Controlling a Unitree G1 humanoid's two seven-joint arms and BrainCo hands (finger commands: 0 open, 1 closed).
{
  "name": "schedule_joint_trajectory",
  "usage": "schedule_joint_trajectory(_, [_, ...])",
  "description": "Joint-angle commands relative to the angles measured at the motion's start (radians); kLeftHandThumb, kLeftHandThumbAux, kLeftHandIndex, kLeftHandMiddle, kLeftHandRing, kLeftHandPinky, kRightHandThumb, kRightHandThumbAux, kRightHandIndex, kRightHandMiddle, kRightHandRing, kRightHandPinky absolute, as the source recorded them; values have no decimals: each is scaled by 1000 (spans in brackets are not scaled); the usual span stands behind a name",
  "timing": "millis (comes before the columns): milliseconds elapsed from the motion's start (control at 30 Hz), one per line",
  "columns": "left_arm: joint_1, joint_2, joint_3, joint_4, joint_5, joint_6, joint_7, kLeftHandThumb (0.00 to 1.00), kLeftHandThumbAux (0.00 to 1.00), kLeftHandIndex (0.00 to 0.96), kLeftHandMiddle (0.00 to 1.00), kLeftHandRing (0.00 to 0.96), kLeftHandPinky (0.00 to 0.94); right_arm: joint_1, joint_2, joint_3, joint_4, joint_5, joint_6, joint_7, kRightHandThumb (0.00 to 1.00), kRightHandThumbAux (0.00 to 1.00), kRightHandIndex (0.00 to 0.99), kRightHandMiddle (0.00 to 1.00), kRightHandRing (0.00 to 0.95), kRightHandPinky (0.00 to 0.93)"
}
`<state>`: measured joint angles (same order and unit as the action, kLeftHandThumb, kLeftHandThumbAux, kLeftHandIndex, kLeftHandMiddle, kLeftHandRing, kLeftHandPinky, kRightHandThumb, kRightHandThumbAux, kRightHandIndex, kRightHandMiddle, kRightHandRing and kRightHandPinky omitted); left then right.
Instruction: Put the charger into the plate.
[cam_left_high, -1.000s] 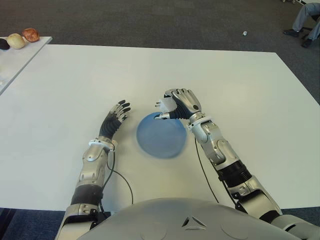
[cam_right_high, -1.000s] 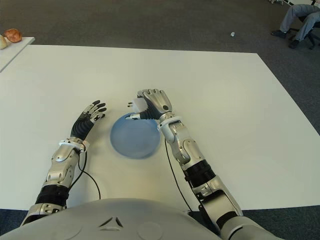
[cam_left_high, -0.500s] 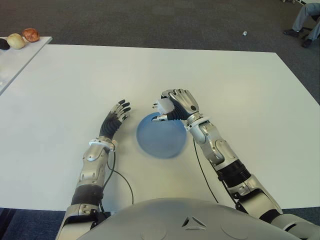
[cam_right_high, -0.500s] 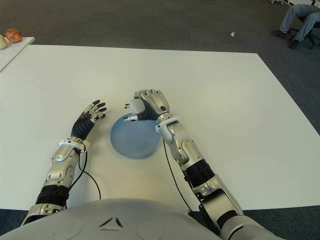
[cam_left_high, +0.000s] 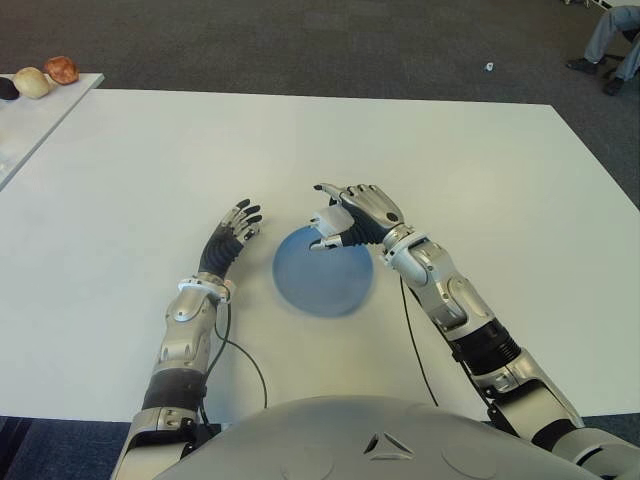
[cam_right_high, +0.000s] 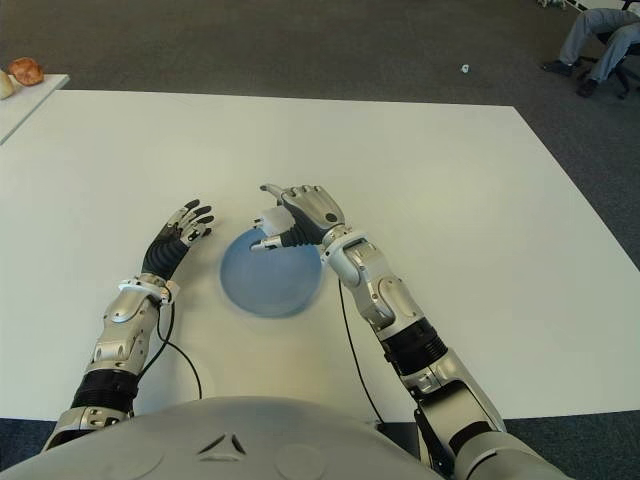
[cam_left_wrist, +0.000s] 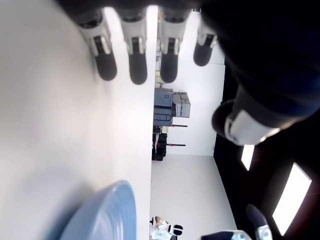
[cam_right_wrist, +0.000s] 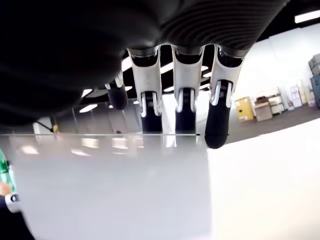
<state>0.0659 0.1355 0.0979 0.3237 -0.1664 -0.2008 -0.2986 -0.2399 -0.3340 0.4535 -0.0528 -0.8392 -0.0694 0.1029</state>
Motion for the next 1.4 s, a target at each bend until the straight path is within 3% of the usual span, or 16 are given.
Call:
schedule_joint_trajectory(33, [7,1,-8,33,16,33,7,0,607,107,163,158,154,-2,-3,-9,-11,25,-16,12,289,137,0,0,0,0])
schedule_joint_trajectory(833, [-6,4,-4,65,23,7,6,0,736,195,268,236,185,19,-1,-66,-77,54,1,12,338,114,0,0,0,0])
schedule_joint_trajectory(1133, [-5,-6,5,47,2,37,8,0,747,215,274,276,288,37,22,-107,-92,78,14,-27,304,137,0,0,0,0])
schedule_joint_trajectory(1400, [-2,-2,-3,44,17,29,12,0,724,203,309,297,248,60,61,-157,-92,99,47,-85,243,225,0,0,0,0])
